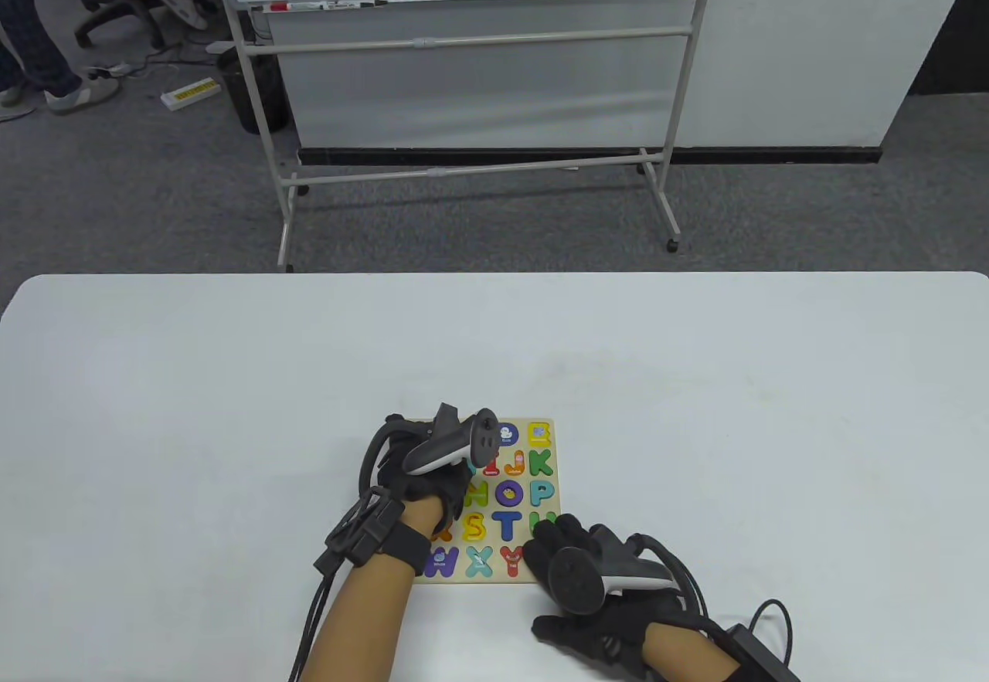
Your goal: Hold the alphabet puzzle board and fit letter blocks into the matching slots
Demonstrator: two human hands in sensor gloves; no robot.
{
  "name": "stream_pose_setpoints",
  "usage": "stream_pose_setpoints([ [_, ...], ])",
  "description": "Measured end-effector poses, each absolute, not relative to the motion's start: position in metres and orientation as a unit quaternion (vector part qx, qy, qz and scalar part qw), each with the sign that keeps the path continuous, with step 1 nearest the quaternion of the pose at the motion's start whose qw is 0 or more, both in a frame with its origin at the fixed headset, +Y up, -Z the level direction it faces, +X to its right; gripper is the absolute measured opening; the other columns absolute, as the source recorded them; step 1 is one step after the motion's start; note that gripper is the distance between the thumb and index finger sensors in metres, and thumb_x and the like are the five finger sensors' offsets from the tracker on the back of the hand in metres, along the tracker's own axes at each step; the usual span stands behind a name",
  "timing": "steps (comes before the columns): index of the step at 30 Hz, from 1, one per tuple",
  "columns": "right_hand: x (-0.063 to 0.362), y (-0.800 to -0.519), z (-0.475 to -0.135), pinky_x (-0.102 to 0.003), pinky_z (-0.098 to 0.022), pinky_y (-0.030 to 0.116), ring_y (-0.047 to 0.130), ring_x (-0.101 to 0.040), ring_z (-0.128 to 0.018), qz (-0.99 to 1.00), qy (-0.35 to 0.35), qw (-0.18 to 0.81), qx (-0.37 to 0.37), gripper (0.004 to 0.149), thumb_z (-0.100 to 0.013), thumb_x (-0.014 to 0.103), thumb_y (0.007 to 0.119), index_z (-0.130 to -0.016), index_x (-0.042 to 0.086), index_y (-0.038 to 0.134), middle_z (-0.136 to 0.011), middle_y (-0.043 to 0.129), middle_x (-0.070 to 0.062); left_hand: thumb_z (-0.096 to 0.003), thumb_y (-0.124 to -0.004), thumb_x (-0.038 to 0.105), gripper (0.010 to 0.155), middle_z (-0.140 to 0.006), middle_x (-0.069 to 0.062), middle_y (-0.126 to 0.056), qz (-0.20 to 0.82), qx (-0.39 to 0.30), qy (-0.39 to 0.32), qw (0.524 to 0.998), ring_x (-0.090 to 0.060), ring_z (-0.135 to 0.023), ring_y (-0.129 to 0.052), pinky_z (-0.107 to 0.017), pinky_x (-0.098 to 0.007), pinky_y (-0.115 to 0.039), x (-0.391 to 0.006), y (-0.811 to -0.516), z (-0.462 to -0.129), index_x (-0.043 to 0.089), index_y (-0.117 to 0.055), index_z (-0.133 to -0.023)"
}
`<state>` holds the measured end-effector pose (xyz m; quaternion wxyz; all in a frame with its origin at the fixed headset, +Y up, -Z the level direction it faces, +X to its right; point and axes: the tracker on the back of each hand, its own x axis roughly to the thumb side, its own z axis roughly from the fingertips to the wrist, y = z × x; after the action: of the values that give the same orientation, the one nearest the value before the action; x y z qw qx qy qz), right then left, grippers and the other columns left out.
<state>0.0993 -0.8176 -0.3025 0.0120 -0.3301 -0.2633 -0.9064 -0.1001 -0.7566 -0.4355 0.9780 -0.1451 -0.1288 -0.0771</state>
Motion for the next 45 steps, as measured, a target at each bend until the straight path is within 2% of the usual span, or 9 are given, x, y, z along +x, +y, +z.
stream_pose_setpoints([
  [4, 0.099, -0.818, -0.303, -0.061, -0.071, 0.003, -0.018, -0.037, -0.102, -0.906, -0.263, 0.012, -0.330, 0.091, -0.051, 0.071, 0.042, -0.105, 0.023, -0.014, -0.110, -0.021, -0.008, -0.0482, -0.076, 0.047, 0.072, -0.108, -0.017, -0.063, -0.038, -0.137, -0.122, 0.982, -0.048, -0.102, -0.068, -0.070, -0.074, -0.040, -0.110, -0.747, -0.428, 0.017, -0.052, -0.108],
  [7, 0.099, -0.817, -0.303, -0.061, -0.071, 0.003, -0.018, -0.037, -0.102, -0.906, -0.263, 0.012, -0.331, 0.091, -0.051, 0.071, 0.042, -0.105, 0.023, -0.014, -0.110, -0.021, -0.009, -0.0491, -0.072, 0.051, 0.076, -0.112, -0.019, -0.055, 0.002, -0.157, -0.118, 0.980, -0.050, -0.104, -0.061, -0.070, -0.074, -0.038, -0.122, -0.737, -0.420, 0.016, -0.044, -0.111],
  [11, 0.099, -0.818, -0.303, -0.061, -0.071, 0.003, -0.018, -0.037, -0.102, -0.906, -0.264, 0.012, -0.331, 0.091, -0.051, 0.071, 0.042, -0.105, 0.023, -0.014, -0.110, -0.022, -0.008, -0.0490, -0.071, 0.052, 0.078, -0.114, -0.021, -0.048, 0.019, -0.125, -0.121, 0.985, -0.052, -0.106, -0.054, -0.070, -0.075, -0.036, -0.140, -0.721, -0.404, 0.016, -0.042, -0.111],
  [17, 0.099, -0.817, -0.303, -0.061, -0.071, 0.003, -0.018, -0.037, -0.102, -0.906, -0.264, 0.011, -0.331, 0.091, -0.051, 0.071, 0.042, -0.105, 0.023, -0.014, -0.110, -0.022, -0.008, -0.0490, -0.070, 0.053, 0.078, -0.114, -0.021, -0.049, 0.026, -0.085, -0.131, 0.987, -0.052, -0.106, -0.056, -0.070, -0.075, -0.038, -0.168, -0.703, -0.364, 0.016, -0.042, -0.112],
  [26, 0.099, -0.816, -0.303, -0.060, -0.071, 0.004, -0.017, -0.036, -0.103, -0.908, -0.262, 0.006, -0.327, 0.091, -0.051, 0.071, 0.043, -0.105, 0.024, -0.013, -0.110, -0.020, -0.007, -0.0499, -0.068, 0.055, 0.081, -0.116, -0.024, -0.041, 0.010, -0.048, -0.154, 0.987, -0.055, -0.107, -0.048, -0.069, -0.076, -0.034, -0.196, -0.704, -0.297, 0.016, -0.035, -0.113],
  [29, 0.099, -0.813, -0.304, -0.061, -0.072, 0.007, -0.012, -0.036, -0.104, -0.910, -0.259, -0.013, -0.323, 0.087, -0.051, 0.070, 0.046, -0.107, 0.023, -0.002, -0.113, -0.015, -0.006, -0.0497, -0.067, 0.057, 0.082, -0.116, -0.024, -0.041, -0.043, -0.005, -0.165, 0.985, -0.056, -0.106, -0.046, -0.068, -0.076, -0.035, -0.199, -0.711, -0.280, 0.016, -0.035, -0.113],
  [31, 0.099, -0.813, -0.304, -0.061, -0.072, 0.008, -0.011, -0.036, -0.105, -0.911, -0.260, -0.019, -0.319, 0.088, -0.051, 0.069, 0.047, -0.108, 0.023, -0.003, -0.113, -0.014, -0.008, -0.0492, -0.067, 0.058, 0.083, -0.116, -0.023, -0.040, -0.063, 0.015, -0.161, 0.985, -0.057, -0.107, -0.042, -0.067, -0.076, -0.036, -0.202, -0.718, -0.274, 0.016, -0.035, -0.113],
  [39, 0.099, -0.811, -0.305, -0.061, -0.073, 0.011, -0.008, -0.037, -0.106, -0.916, -0.248, -0.016, -0.315, 0.089, -0.050, 0.069, 0.048, -0.109, 0.024, -0.002, -0.114, -0.010, -0.007, -0.0496, -0.066, 0.058, 0.085, -0.117, -0.024, -0.025, -0.053, 0.003, -0.151, 0.987, -0.058, -0.107, -0.025, -0.067, -0.077, -0.028, -0.207, -0.726, -0.277, 0.017, -0.027, -0.113],
  [45, 0.095, -0.792, -0.303, -0.063, -0.075, 0.024, 0.009, -0.040, -0.110, -0.933, -0.177, -0.040, -0.312, 0.087, -0.048, 0.069, 0.052, -0.114, 0.021, 0.021, -0.120, 0.015, -0.012, -0.0499, -0.065, 0.058, 0.088, -0.117, -0.024, -0.020, -0.063, -0.022, -0.153, 0.986, -0.057, -0.107, -0.021, -0.068, -0.077, -0.025, -0.201, -0.735, -0.282, 0.017, -0.017, -0.112],
])
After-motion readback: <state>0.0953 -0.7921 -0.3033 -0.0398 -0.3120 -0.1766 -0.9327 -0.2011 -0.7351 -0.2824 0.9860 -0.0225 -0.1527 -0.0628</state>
